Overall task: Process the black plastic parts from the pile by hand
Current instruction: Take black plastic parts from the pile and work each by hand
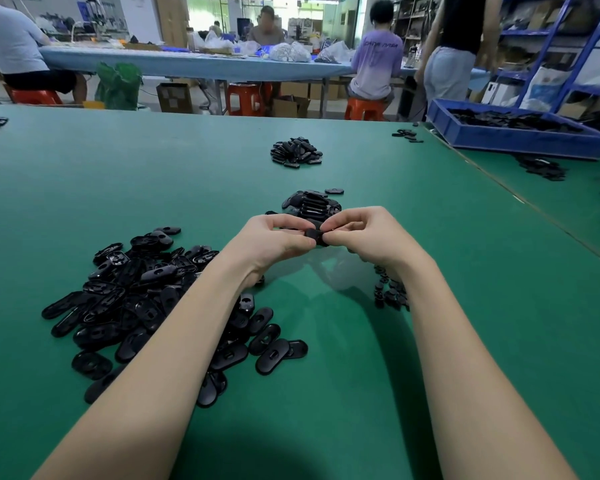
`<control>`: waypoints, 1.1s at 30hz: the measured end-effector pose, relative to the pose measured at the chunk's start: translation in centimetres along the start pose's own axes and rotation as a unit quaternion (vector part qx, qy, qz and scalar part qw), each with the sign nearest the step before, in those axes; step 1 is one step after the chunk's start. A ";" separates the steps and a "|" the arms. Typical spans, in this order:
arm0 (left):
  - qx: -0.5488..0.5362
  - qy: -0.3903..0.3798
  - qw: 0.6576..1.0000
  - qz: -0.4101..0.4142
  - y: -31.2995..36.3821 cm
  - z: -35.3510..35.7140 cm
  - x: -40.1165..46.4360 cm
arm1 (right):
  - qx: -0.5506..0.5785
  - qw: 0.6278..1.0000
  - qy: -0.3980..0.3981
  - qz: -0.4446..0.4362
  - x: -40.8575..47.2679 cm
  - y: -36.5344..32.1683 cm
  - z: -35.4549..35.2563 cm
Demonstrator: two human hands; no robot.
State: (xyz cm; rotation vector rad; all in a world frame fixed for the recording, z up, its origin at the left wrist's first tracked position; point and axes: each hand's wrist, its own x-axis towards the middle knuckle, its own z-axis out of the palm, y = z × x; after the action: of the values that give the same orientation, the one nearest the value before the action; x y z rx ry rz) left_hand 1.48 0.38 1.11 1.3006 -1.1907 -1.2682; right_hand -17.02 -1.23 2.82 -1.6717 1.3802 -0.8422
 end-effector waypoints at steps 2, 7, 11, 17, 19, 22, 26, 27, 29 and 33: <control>-0.004 0.003 1.000 -0.001 0.1 0.0 0.0 | 0.019 1.000 0.005 0.012 0.0 0.2 -0.1; -0.010 0.001 1.000 -0.004 0.2 0.0 -0.1 | 0.054 0.997 0.005 0.053 0.0 0.3 0.1; -0.009 -0.002 1.000 -0.003 0.2 0.0 -0.1 | 0.081 0.993 0.006 0.088 0.2 0.7 0.0; -0.015 -0.006 1.000 -0.003 0.3 0.1 -0.1 | 0.131 0.983 -0.006 0.130 0.5 1.2 0.1; -0.016 -0.007 1.000 -0.004 0.3 0.0 -0.1 | 0.139 0.980 0.000 0.143 0.7 1.4 0.2; -0.022 -0.006 1.000 -0.008 0.2 0.0 0.0 | 0.183 0.971 0.000 0.154 0.9 1.3 0.2; -0.035 -0.007 0.999 -0.014 0.2 0.1 0.0 | 0.291 0.943 -0.018 0.161 0.7 1.3 0.0; -0.038 -0.008 0.999 -0.014 0.2 0.1 0.0 | 0.295 0.942 -0.020 0.161 0.7 1.3 0.0; -0.043 -0.009 0.999 -0.014 0.3 0.1 -0.1 | 0.286 0.945 -0.019 0.158 0.7 1.4 0.0; -0.041 -0.008 0.999 -0.014 0.4 0.1 -0.2 | 0.249 0.957 -0.010 0.152 1.0 1.7 0.2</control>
State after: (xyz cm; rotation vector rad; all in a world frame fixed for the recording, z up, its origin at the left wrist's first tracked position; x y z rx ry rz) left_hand 1.33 0.59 1.52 1.2531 -1.1237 -1.3366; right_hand -17.46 -2.36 1.22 -1.0510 1.2400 -0.8972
